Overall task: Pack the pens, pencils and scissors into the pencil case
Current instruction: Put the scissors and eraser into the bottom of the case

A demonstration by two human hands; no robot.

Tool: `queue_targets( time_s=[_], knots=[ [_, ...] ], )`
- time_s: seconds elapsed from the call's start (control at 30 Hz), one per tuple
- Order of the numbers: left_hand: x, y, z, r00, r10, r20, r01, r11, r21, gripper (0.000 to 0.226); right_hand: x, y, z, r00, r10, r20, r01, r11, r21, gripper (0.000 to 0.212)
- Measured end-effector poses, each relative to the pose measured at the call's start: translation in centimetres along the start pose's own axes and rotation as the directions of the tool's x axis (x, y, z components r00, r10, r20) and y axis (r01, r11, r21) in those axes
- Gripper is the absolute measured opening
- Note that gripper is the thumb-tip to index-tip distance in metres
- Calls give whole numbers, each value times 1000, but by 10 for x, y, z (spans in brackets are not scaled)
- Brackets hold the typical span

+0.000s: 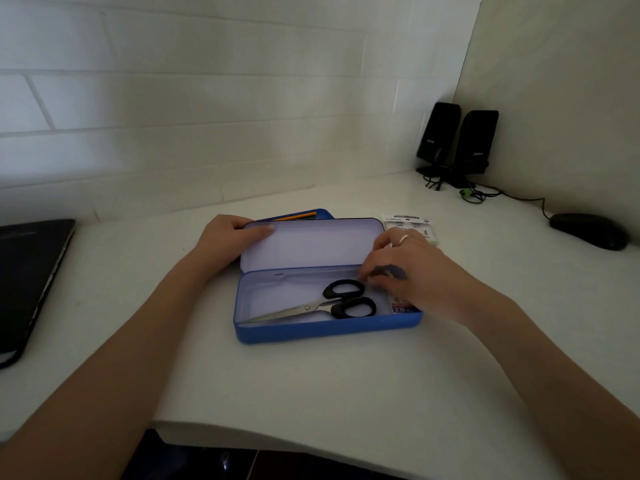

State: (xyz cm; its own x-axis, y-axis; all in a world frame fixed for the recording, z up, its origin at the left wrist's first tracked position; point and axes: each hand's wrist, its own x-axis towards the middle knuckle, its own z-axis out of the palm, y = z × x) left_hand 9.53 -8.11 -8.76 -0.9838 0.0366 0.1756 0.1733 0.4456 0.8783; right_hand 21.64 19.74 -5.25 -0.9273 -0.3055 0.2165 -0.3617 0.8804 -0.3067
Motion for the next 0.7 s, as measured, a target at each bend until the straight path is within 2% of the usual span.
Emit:
queue_targets(
  time_s=[0.13,0.27,0.33,0.43,0.5,0.6,0.7],
  knots=[
    [1,0,1,1000,-1,-9,1,1000,12,30,1,8,-5,999,42,-20,-41,999,25,12],
    [1,0,0,1000,-6,-4,6,1000,15,35,1,15,-13,996,25,-91,-16,995,94,26],
    [1,0,0,1000,-9,0,9,1000,12,38,1,19,-16,995,17,-103,-11,998,61,38],
    [0,0,0,1000,-6,-6,6,1000,14,36,3,15,-14,999,26,44,-26,1000,-14,66],
    [0,0,0,1000,-7,-6,7,1000,7,34,2,13,-17,998,49,40,-47,998,-39,78],
    [0,0,0,1000,-6,-7,6,1000,5,35,-1,14,-22,999,-12,-39,10,998,-63,68],
    [0,-1,-1,1000,-7,4,6,1000,2,44,-5,12,-15,994,10,106,-17,998,58,28]
  ],
)
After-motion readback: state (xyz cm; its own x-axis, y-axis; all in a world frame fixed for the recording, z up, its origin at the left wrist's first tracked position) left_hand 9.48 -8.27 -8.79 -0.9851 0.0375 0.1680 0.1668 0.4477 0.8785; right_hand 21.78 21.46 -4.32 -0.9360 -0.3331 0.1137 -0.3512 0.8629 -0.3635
